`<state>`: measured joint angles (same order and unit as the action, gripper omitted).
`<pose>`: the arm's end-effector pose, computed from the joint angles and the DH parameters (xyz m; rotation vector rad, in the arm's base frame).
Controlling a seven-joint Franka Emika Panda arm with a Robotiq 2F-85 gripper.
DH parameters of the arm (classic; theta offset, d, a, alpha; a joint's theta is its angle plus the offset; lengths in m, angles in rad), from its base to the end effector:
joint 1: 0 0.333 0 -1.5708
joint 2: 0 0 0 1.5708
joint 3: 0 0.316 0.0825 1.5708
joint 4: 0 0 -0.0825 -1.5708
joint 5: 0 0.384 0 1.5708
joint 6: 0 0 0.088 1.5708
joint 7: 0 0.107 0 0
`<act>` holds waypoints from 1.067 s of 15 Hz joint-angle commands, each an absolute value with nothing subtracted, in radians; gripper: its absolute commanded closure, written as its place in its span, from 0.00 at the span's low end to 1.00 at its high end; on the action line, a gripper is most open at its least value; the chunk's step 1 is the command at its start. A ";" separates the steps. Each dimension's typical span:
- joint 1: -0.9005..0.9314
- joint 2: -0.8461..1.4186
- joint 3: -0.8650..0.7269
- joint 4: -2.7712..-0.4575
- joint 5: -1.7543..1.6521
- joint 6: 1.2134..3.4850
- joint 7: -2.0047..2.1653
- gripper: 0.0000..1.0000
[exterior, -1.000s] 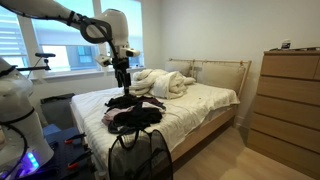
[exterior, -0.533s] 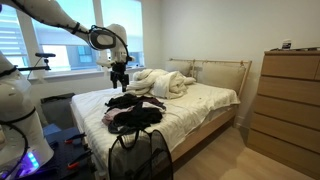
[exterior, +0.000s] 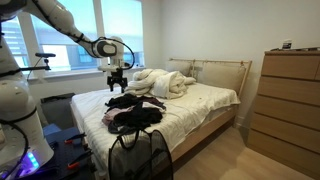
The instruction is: Put the black sweater in the laundry basket
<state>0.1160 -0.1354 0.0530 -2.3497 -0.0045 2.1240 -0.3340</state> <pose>0.4671 0.0796 0.3783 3.0357 0.7828 -0.1429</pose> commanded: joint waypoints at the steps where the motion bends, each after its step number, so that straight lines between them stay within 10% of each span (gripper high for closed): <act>1: 0.127 -0.047 0.078 -2.289 -0.035 2.171 -0.372 0.00; 16: 0.142 0.317 0.152 -2.105 -0.110 2.414 -0.348 0.00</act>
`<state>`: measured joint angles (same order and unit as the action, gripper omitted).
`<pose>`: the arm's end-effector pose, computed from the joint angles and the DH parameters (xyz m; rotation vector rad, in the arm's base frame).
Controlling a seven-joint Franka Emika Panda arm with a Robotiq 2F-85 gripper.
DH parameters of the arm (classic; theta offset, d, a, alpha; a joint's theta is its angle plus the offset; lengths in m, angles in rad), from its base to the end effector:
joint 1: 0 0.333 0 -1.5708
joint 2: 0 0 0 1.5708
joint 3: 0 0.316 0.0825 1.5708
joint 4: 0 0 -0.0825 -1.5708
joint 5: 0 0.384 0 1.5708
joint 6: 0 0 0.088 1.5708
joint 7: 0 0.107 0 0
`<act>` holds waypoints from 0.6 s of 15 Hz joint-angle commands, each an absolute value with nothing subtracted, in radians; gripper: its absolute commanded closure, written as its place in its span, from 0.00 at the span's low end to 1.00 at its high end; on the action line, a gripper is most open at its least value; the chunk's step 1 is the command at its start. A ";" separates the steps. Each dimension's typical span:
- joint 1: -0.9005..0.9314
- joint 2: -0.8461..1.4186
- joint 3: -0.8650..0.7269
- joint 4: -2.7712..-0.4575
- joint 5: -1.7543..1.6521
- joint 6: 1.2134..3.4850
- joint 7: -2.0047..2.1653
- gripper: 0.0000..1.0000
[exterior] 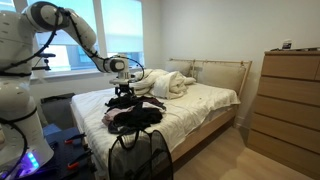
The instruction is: Put the black sweater in the laundry basket
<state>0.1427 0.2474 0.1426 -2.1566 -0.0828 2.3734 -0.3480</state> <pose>0.5392 0.1565 0.2822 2.9365 1.0551 -0.0434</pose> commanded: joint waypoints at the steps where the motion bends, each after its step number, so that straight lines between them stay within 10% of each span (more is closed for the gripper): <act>1: 0.138 0.339 0.158 -2.096 -0.103 2.433 -0.360 0.00; 9: 0.118 0.496 0.207 -2.028 -0.078 2.575 -0.400 0.00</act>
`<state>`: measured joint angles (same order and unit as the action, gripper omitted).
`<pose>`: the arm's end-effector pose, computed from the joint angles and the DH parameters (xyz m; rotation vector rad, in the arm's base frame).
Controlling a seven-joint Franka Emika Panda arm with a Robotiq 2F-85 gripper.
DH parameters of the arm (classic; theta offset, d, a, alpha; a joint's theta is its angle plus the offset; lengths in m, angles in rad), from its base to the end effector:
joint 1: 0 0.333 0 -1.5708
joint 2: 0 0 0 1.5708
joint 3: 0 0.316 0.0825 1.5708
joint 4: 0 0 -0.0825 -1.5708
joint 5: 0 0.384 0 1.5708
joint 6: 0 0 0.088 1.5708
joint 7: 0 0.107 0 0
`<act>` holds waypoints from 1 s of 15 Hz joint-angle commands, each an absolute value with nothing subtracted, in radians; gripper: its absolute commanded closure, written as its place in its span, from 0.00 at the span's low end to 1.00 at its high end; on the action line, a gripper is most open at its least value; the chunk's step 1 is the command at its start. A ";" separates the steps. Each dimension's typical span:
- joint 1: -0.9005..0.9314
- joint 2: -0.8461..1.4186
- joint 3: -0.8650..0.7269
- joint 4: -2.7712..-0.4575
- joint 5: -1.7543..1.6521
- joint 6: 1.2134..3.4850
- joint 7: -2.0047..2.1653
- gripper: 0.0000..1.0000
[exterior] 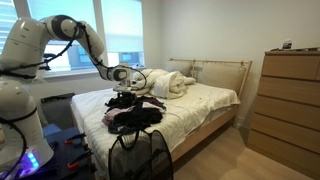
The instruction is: Put the black sweater in the laundry basket
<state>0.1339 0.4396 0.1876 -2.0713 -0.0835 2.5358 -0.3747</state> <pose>0.5634 0.1870 0.2220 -2.8980 -1.1329 -0.0551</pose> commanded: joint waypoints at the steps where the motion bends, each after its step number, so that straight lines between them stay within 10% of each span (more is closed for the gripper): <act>1: 0.119 0.514 0.207 -2.021 -0.082 2.594 -0.394 0.00; 10: 0.142 0.685 0.182 -1.962 -0.139 2.727 -0.354 0.00; 11: 0.145 0.700 0.180 -1.955 -0.145 2.732 -0.352 0.25; 15: 0.150 0.734 0.175 -1.936 -0.161 2.754 -0.344 0.49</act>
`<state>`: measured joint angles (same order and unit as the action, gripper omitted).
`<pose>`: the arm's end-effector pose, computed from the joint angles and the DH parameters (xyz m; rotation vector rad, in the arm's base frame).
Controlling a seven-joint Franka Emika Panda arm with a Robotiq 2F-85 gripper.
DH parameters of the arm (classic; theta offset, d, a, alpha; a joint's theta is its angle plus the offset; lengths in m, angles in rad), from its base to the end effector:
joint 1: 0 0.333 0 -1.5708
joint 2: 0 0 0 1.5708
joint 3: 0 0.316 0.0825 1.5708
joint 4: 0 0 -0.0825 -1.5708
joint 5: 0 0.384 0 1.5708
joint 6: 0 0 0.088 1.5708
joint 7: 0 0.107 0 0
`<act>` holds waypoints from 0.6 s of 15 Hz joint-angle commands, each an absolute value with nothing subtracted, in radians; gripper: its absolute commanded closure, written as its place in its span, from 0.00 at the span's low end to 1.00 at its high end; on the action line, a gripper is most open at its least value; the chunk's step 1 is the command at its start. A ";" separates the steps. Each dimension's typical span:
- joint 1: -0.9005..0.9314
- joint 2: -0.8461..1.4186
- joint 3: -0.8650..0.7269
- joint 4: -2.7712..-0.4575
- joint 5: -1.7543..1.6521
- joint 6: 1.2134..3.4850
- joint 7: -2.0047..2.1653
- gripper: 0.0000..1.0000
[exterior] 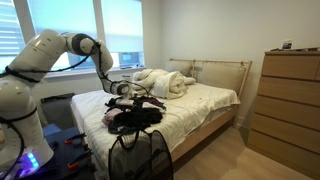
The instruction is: Put the black sweater in the laundry basket
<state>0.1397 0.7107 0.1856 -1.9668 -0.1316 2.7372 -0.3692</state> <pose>0.5775 0.1992 0.1179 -2.8555 -1.1491 -0.1201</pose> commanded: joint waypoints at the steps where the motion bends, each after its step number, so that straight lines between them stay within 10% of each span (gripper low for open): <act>1: 0.147 0.739 0.177 -1.931 -0.161 2.753 -0.343 0.58; 6: 0.141 0.733 0.179 -1.931 -0.159 2.753 -0.343 0.95; 9: 0.143 0.694 0.174 -1.939 -0.158 2.726 -0.333 1.00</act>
